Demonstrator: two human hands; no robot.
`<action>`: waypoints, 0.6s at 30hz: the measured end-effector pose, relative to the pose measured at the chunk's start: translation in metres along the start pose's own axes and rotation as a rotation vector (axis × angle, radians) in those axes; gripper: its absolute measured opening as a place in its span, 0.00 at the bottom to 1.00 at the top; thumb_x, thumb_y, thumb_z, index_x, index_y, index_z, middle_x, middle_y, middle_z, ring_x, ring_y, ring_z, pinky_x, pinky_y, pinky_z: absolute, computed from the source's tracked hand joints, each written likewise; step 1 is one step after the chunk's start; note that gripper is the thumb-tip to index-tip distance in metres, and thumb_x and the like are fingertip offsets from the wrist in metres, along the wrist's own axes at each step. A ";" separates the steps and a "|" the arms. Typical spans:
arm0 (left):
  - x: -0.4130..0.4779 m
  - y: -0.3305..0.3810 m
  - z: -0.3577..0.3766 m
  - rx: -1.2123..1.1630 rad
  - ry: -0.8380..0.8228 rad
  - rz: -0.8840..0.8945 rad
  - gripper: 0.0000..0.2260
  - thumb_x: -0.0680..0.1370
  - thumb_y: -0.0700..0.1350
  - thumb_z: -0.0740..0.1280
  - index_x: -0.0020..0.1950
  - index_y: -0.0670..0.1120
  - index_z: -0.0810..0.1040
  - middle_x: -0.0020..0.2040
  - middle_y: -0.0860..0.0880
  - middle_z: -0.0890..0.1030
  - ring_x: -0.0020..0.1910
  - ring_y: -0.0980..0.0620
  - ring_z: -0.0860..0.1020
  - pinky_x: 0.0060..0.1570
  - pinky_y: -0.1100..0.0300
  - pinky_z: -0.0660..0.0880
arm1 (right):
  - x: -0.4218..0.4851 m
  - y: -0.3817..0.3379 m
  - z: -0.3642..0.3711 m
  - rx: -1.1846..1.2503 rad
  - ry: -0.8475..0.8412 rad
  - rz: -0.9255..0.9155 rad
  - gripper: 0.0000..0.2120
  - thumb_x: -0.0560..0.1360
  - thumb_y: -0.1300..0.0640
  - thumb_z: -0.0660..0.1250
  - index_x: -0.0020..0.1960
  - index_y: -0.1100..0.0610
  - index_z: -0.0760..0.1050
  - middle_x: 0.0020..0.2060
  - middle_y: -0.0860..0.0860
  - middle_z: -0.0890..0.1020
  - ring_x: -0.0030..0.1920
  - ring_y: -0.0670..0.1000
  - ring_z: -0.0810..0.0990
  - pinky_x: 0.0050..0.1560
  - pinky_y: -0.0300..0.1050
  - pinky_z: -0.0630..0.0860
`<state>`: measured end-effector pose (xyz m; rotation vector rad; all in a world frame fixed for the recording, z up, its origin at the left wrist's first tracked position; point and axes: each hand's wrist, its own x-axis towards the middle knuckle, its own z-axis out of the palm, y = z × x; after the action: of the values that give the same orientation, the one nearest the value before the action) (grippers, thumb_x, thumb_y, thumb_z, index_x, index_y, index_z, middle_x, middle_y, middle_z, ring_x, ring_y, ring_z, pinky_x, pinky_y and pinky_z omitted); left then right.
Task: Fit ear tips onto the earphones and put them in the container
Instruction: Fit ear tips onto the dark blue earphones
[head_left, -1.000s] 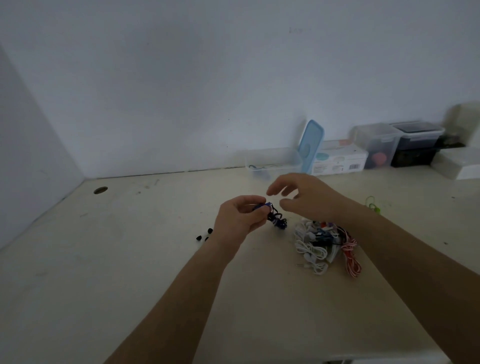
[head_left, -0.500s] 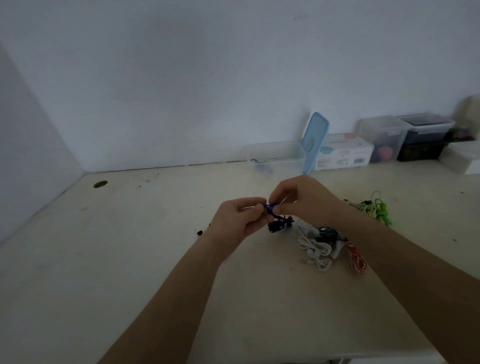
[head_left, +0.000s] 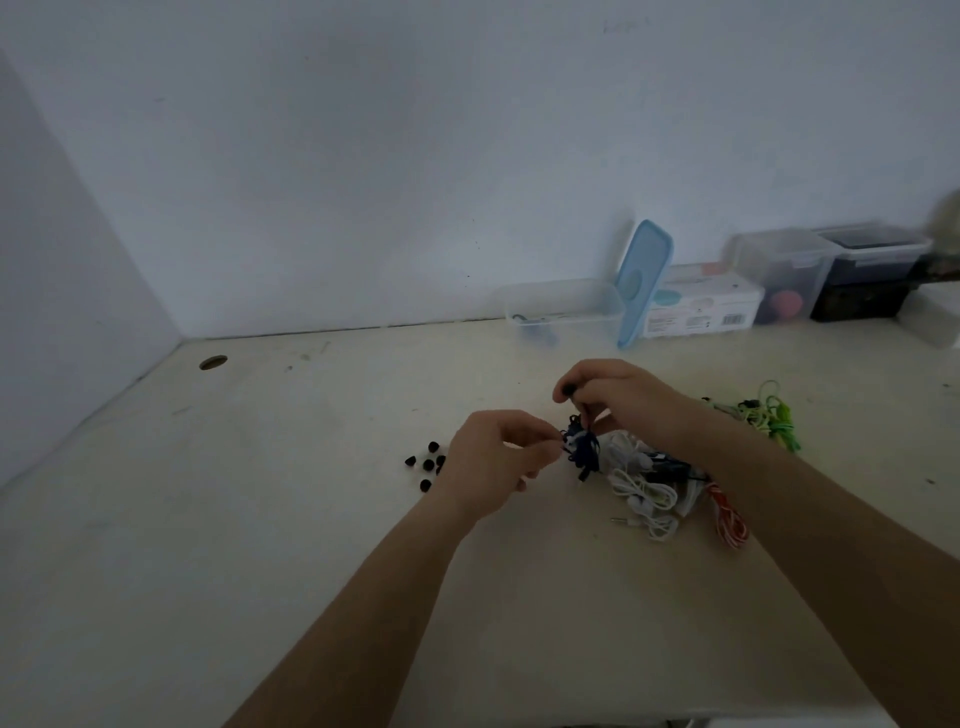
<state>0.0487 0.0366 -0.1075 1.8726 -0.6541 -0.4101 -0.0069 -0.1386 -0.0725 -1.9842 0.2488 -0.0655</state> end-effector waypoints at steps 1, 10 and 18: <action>0.000 -0.001 0.001 0.080 0.000 0.028 0.04 0.75 0.43 0.74 0.49 0.47 0.85 0.42 0.51 0.85 0.32 0.61 0.78 0.33 0.67 0.74 | 0.001 -0.001 0.001 0.057 0.006 0.012 0.13 0.79 0.68 0.56 0.49 0.60 0.79 0.39 0.57 0.76 0.40 0.53 0.76 0.46 0.46 0.76; 0.004 0.001 -0.053 0.319 0.135 0.111 0.04 0.75 0.45 0.72 0.48 0.54 0.85 0.42 0.59 0.84 0.38 0.67 0.79 0.38 0.75 0.72 | 0.013 0.000 0.014 0.037 -0.006 -0.103 0.10 0.79 0.66 0.62 0.50 0.60 0.83 0.30 0.50 0.77 0.31 0.50 0.74 0.36 0.45 0.77; 0.027 -0.015 -0.084 0.623 0.065 0.032 0.05 0.77 0.46 0.70 0.50 0.56 0.84 0.49 0.59 0.82 0.41 0.63 0.78 0.38 0.74 0.69 | 0.035 0.001 0.036 0.047 0.028 -0.119 0.16 0.78 0.64 0.58 0.43 0.60 0.84 0.24 0.48 0.70 0.25 0.49 0.63 0.26 0.42 0.61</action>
<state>0.1212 0.0863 -0.0888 2.4453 -0.8295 -0.1234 0.0330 -0.1137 -0.0913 -1.9514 0.1455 -0.1741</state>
